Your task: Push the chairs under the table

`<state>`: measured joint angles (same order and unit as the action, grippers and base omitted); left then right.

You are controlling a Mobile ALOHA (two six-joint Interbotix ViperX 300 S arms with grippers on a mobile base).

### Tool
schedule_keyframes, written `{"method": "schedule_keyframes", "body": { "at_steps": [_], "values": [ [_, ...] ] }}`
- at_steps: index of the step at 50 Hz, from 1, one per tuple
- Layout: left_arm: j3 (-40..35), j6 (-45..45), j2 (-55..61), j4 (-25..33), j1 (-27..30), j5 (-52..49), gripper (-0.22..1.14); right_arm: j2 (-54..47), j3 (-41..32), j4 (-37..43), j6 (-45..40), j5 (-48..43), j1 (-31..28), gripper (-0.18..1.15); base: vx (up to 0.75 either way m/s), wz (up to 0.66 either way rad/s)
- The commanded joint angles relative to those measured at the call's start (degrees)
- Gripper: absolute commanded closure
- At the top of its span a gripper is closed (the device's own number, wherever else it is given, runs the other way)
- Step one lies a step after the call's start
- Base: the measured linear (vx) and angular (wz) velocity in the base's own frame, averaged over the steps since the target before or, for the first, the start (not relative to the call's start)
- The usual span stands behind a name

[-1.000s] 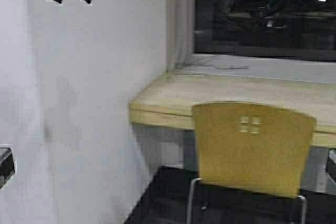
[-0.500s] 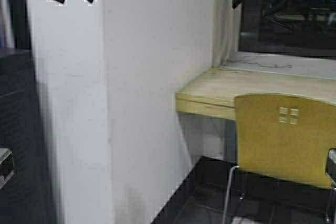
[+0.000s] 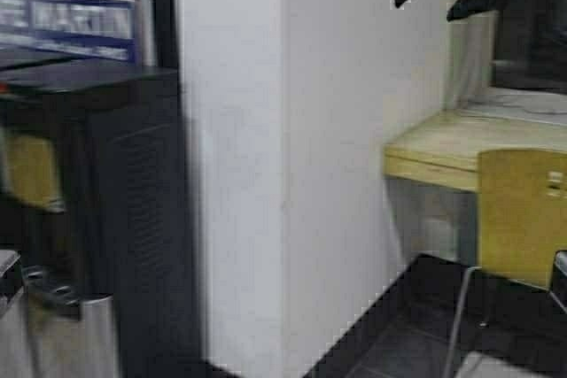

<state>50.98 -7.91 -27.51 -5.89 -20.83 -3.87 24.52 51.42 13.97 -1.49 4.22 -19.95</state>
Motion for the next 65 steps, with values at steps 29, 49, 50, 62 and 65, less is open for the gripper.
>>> {"method": "schedule_keyframes", "body": {
  "at_steps": [29,49,50,62,65],
  "values": [
    [0.4,-1.1,-1.2,0.9,0.1,0.9,-0.03,-1.3,-0.6,-0.2,0.2,-0.3,0.6,-0.01,-0.35,0.16],
    [-0.6,-1.0,2.0,0.8,0.9,2.2,-0.03,-0.6,-0.5,-0.4,0.4,0.1,0.7,-0.01,-0.36,0.17],
    [-0.5,-1.0,1.9,0.9,0.9,2.2,-0.03,-0.6,-0.5,-0.5,0.4,0.1,0.6,-0.01,-0.36,0.10],
    [-0.4,-1.6,1.2,0.9,0.9,1.8,-0.03,-0.6,-1.1,-0.8,0.2,0.3,1.1,-0.01,-0.34,-0.11],
    [-0.5,-1.7,1.1,0.9,0.9,1.8,-0.03,-0.7,-1.1,-0.7,0.3,0.3,1.1,-0.01,-0.30,-0.20]
  ]
}}
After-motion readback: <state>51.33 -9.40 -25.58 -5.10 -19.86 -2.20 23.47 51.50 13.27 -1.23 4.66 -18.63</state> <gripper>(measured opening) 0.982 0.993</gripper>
